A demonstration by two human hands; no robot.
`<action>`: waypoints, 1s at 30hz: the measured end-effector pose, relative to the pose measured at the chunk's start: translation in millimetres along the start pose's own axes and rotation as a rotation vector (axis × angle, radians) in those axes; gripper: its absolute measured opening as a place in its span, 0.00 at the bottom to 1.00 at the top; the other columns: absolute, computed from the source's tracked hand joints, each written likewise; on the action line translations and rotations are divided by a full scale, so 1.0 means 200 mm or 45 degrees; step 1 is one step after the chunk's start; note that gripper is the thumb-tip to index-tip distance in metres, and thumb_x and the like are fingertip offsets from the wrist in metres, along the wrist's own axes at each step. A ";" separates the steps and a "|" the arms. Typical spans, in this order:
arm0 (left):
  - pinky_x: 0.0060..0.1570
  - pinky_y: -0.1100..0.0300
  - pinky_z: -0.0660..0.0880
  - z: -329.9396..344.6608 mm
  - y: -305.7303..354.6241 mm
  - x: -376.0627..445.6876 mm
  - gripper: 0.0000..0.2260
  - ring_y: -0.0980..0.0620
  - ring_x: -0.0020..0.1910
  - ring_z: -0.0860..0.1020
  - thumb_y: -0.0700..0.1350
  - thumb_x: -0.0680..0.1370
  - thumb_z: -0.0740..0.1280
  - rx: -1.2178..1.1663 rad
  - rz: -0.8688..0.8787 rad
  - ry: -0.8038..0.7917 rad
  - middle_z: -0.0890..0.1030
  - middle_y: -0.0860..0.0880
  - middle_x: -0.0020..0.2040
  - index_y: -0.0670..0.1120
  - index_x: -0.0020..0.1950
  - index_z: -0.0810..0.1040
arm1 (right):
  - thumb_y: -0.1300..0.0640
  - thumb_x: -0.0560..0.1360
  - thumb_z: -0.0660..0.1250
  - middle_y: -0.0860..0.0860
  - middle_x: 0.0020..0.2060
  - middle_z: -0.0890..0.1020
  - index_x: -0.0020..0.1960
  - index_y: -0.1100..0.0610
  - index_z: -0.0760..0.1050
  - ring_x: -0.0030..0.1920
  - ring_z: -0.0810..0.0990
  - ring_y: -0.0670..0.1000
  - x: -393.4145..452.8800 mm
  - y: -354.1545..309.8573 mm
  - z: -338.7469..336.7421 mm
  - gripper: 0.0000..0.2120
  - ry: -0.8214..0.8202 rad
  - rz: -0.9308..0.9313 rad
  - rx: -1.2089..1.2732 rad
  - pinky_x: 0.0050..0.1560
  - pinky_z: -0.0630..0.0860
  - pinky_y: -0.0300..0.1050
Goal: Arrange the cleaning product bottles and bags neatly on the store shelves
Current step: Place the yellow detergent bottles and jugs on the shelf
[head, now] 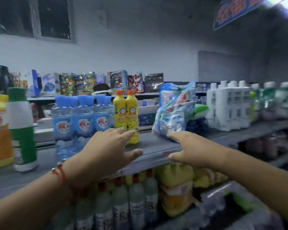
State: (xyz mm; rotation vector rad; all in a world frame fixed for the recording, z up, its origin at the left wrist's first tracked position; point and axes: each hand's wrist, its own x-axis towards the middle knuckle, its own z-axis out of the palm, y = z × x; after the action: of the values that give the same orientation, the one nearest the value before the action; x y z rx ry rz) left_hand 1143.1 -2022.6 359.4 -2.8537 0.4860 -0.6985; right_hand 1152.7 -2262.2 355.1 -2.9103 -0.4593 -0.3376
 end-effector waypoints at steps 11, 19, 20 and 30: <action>0.66 0.50 0.72 0.13 1.31 0.75 0.36 0.46 0.73 0.69 0.71 0.78 0.55 -0.273 0.441 0.031 0.66 0.51 0.78 0.57 0.82 0.55 | 0.43 0.78 0.69 0.50 0.79 0.61 0.80 0.49 0.58 0.70 0.72 0.53 -0.60 1.33 -0.27 0.36 0.049 0.646 0.062 0.63 0.73 0.45; 0.62 0.49 0.75 0.21 1.91 1.23 0.32 0.46 0.67 0.75 0.70 0.79 0.57 -0.298 0.572 0.152 0.74 0.49 0.72 0.56 0.78 0.62 | 0.42 0.78 0.67 0.50 0.78 0.64 0.80 0.47 0.60 0.73 0.68 0.54 -0.63 1.88 -0.29 0.34 0.197 0.748 0.110 0.70 0.70 0.51; 0.63 0.49 0.75 0.24 1.96 1.30 0.32 0.45 0.67 0.75 0.70 0.79 0.57 -0.299 0.569 0.164 0.74 0.49 0.71 0.56 0.79 0.62 | 0.42 0.78 0.67 0.50 0.77 0.65 0.79 0.47 0.60 0.73 0.69 0.53 -0.59 1.94 -0.28 0.33 0.207 0.736 0.102 0.70 0.70 0.51; 0.64 0.51 0.72 0.60 2.41 2.10 0.32 0.46 0.69 0.73 0.68 0.79 0.57 -0.305 0.457 0.237 0.72 0.49 0.73 0.55 0.79 0.61 | 0.44 0.78 0.67 0.47 0.74 0.68 0.78 0.46 0.62 0.72 0.69 0.51 -0.04 2.73 -0.16 0.31 0.148 0.565 0.051 0.70 0.70 0.49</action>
State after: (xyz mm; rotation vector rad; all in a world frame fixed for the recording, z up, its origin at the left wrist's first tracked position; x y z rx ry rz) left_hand 1419.5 -2609.2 319.1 -2.8030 1.1470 -0.8892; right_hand 1315.7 -2782.9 308.3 -2.8260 0.1955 -0.4175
